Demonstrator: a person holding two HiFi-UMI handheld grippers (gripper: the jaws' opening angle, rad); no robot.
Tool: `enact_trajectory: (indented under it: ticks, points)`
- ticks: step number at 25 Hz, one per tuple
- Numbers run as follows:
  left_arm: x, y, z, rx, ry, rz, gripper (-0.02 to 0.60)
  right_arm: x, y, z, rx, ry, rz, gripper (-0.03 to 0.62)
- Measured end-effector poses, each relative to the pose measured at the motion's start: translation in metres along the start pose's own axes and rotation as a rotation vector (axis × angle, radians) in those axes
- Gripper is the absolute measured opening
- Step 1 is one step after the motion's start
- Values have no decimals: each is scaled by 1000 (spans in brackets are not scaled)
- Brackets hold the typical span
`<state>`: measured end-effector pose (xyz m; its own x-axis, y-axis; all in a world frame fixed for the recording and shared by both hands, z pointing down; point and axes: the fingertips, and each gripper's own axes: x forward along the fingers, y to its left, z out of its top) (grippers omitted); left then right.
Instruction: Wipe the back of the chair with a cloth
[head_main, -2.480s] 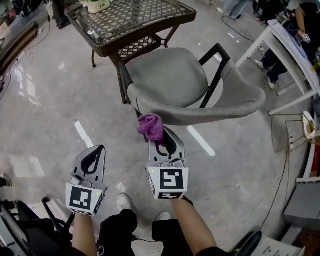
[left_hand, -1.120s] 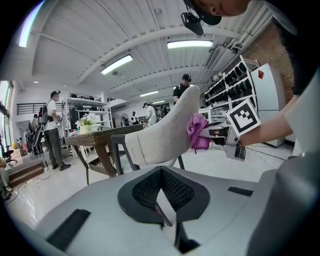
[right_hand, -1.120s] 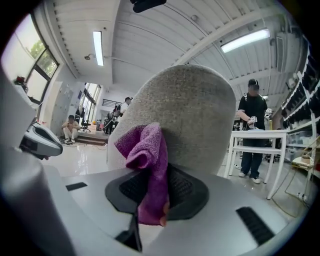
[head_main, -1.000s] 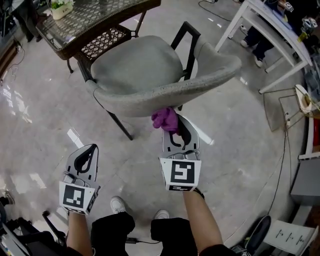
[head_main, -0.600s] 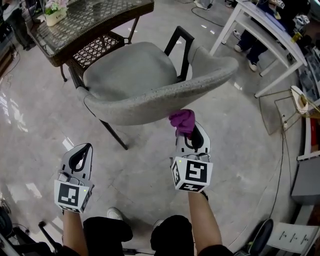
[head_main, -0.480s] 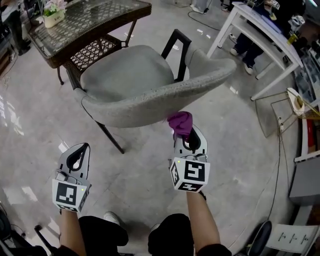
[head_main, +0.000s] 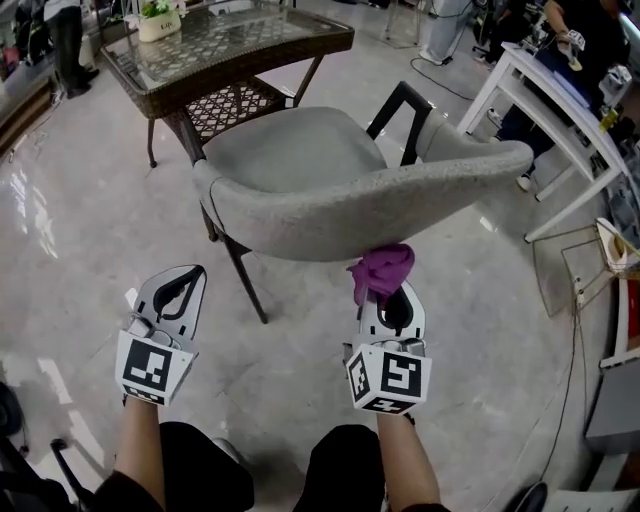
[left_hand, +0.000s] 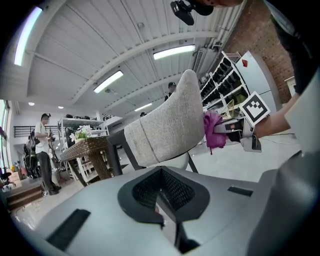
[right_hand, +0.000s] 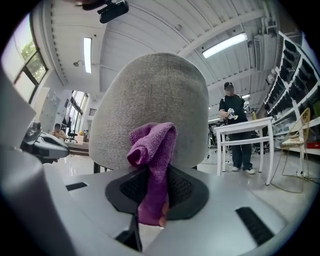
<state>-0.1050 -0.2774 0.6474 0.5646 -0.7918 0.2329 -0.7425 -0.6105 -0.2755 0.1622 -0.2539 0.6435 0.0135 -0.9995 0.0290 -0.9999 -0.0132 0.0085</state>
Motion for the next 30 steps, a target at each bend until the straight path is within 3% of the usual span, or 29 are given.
enact_trajectory:
  ticks: [3,6,9,12,15,21,30]
  points:
    - [-2,7,3,16,-31,6,9,-6,27,-1,-35,-37,41,92]
    - [-10,21,0,22,-74,43,9,-18,75,4,-113,-77,151,92]
    - [-15,29,4,48,-118,63,9,-12,126,2,-124,-55,273,92]
    - [-23,29,0,29,-70,75,9,6,177,6,-111,-52,366,92]
    - [-35,33,-3,36,-73,93,9,20,210,5,-75,-36,445,92]
    - [-61,49,-24,24,-62,142,9,34,221,-4,-65,-23,409,92]
    - [-41,6,-1,63,-112,77,9,13,155,-8,-50,-26,335,92]
